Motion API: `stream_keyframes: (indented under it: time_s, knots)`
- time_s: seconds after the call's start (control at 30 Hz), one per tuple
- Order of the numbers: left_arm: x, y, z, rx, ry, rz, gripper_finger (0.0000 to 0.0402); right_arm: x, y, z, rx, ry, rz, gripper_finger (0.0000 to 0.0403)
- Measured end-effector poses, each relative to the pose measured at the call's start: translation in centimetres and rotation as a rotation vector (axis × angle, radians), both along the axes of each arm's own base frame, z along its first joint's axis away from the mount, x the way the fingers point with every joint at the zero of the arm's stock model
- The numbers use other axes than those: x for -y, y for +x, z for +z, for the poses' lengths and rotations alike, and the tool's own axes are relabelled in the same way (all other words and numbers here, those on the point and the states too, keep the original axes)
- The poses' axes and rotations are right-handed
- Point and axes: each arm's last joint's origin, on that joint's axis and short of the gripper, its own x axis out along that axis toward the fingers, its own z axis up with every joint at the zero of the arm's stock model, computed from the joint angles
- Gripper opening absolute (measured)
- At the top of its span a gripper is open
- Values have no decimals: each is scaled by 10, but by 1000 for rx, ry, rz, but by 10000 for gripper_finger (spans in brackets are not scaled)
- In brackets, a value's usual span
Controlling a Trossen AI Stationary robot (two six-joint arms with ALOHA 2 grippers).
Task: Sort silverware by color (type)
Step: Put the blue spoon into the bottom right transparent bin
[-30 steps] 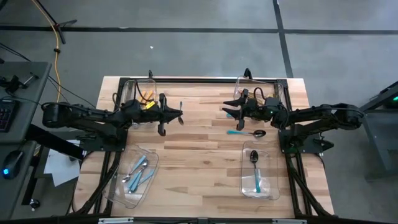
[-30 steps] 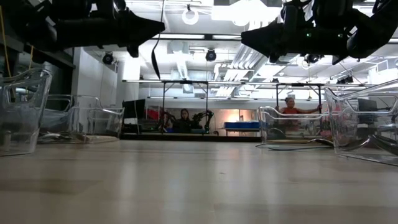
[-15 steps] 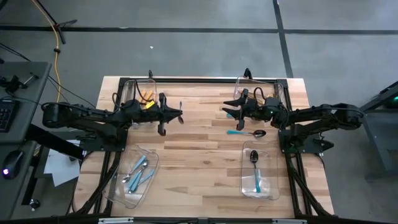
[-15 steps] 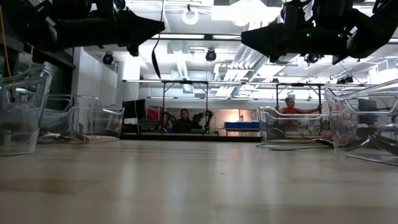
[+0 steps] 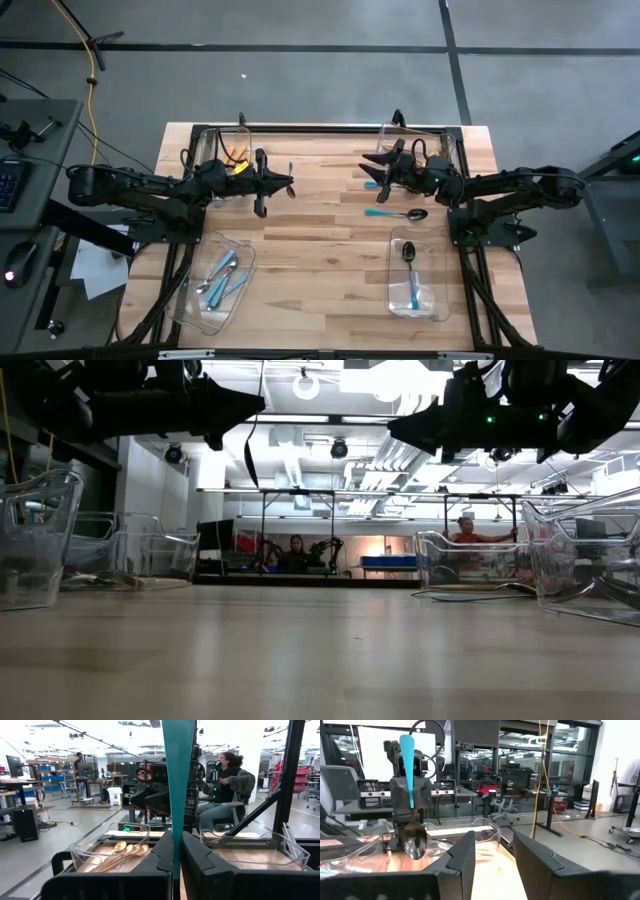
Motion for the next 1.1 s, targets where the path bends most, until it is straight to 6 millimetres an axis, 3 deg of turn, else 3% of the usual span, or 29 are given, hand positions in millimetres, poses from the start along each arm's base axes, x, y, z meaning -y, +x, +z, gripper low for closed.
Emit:
stream_keyframes:
  time_s: [0.23, 0.4, 0.63, 1.1]
  knots:
    - [-1, 3, 3, 7, -13, -2, 1, 0, 8, -5, -21, 63, 59, 119]
    - [0, 22, 3, -48, -28, -30, 1, 5, 37, -9, -74, 73, 193, 119]
    - [-7, 55, -19, -186, -26, 0, 1, 9, 77, -2, -83, 69, 424, 119]
    - [-11, 84, -31, -234, -28, 39, 1, 2, 95, -3, -84, 87, 353, 119]
